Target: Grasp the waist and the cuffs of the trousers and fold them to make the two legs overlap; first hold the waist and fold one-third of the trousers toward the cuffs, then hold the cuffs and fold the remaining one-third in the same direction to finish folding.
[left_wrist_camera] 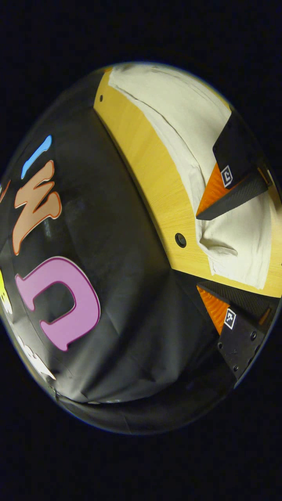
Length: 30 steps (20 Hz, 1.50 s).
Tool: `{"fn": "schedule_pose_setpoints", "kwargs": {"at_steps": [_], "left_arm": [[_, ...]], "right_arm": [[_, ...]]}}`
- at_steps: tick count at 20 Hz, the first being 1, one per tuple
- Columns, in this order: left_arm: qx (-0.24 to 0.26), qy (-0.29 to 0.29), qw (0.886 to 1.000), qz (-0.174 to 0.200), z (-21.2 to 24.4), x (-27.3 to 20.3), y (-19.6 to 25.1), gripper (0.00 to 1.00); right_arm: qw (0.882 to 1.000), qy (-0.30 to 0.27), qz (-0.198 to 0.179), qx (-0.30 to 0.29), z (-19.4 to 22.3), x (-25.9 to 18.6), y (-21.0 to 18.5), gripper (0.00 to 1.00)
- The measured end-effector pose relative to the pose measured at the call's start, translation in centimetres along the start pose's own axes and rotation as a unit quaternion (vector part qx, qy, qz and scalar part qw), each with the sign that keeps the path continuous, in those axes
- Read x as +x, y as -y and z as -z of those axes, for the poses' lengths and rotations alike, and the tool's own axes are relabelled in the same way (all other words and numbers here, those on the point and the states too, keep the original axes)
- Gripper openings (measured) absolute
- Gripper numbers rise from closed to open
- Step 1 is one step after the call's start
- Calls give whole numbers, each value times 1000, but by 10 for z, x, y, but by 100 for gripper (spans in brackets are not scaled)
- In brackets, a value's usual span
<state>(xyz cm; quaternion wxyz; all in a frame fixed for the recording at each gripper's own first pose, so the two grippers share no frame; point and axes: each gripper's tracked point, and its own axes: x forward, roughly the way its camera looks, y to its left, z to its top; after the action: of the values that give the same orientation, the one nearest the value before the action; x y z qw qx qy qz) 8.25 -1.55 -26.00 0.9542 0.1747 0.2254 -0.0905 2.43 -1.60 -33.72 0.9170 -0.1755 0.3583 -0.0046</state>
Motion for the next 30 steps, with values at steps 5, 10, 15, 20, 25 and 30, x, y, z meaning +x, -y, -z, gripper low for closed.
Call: {"fn": "schedule_pose_setpoints", "kwargs": {"at_steps": [5,10,15,20,25,30], "left_arm": [[-54,28,998,-3,-33,-37,-1,95],[-76,46,996,16,-61,-60,15,95],[-97,53,993,28,-75,-81,33,96],[-81,43,995,23,-77,-94,36,96],[-71,35,997,16,-75,-105,42,96],[-67,31,997,16,-80,-109,55,96]], "right_arm": [[992,-53,8,115,41,5,27,100],[968,-109,4,226,78,7,37,100],[950,-148,-10,273,101,17,26,99],[921,-180,-20,346,110,29,16,97],[908,-187,-20,375,116,37,22,94],[902,-196,-43,382,120,41,29,41]]}}
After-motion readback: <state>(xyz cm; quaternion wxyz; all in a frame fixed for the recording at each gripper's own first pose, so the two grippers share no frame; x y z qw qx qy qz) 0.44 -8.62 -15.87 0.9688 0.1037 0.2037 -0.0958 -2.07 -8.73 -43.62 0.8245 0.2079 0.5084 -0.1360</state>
